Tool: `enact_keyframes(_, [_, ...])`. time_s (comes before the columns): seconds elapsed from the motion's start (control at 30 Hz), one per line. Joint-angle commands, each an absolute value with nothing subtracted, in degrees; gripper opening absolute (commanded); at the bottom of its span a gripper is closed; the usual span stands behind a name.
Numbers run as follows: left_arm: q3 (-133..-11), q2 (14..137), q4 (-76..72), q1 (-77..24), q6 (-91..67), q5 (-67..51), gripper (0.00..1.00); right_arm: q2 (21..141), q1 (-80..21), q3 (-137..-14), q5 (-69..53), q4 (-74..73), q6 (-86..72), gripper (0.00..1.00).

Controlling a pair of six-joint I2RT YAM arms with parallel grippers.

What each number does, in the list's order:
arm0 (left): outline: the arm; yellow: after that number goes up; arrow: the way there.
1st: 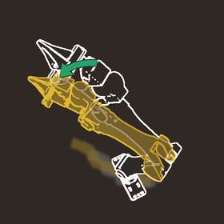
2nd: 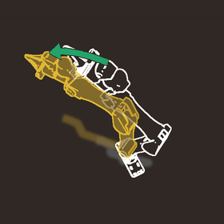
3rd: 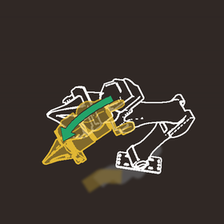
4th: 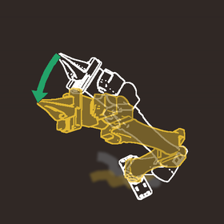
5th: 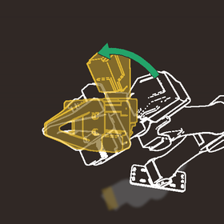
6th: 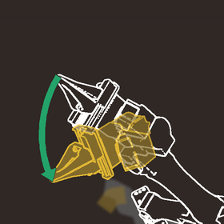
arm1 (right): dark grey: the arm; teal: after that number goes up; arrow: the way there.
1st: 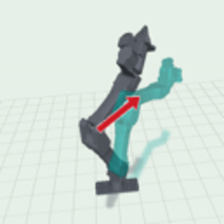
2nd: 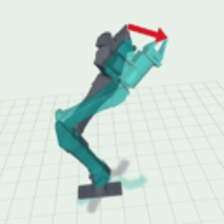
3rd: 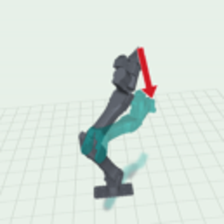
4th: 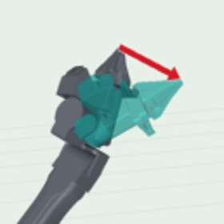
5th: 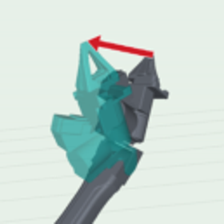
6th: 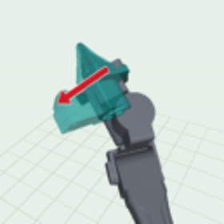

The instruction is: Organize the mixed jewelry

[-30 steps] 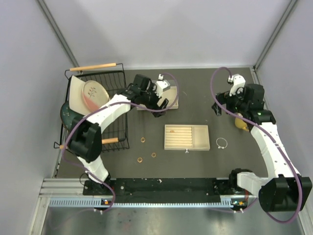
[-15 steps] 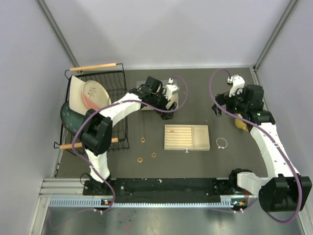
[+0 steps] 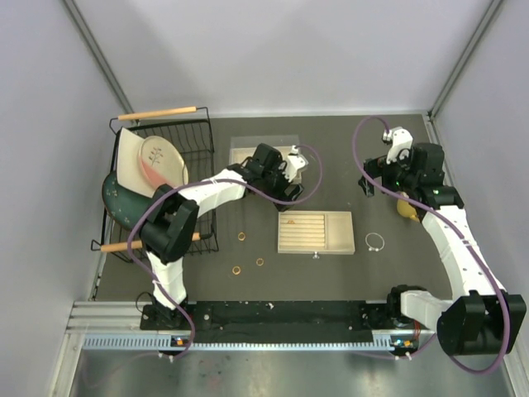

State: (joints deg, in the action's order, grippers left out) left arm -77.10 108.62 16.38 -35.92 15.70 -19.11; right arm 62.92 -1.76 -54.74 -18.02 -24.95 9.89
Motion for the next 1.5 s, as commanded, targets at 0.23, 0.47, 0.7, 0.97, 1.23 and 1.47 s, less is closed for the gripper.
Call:
enact_keyframes(0.23, [-74.98,110.48,6.69,-36.56,17.58,-12.84,0.96,63.54,-2.20,-54.67,-17.49,-23.03,10.63,0.99])
enact_keyframes(0.47, [-72.07,109.95,0.44,-36.91,18.81,-7.57,0.96,63.37,-2.20,-54.32,-16.70,-23.03,10.90,0.99])
enact_keyframes(0.7, [-71.63,109.43,-1.85,-37.18,20.21,-2.64,0.97,63.72,-2.29,-54.40,-16.08,-24.52,12.13,0.99])
enact_keyframes(0.97, [-69.79,106.18,-0.44,-37.35,19.95,-5.01,0.97,61.79,-2.20,-52.39,-16.35,-29.35,18.18,0.99])
enact_keyframes(1.23, [-69.17,100.03,3.95,-37.88,18.64,-8.26,0.96,55.74,-2.28,-46.68,-17.49,-38.93,34.60,0.92])
enact_keyframes(1.47, [-70.14,93.88,9.66,-37.88,16.88,-11.43,0.96,55.28,-2.29,-42.28,-19.68,-43.86,41.74,0.85])
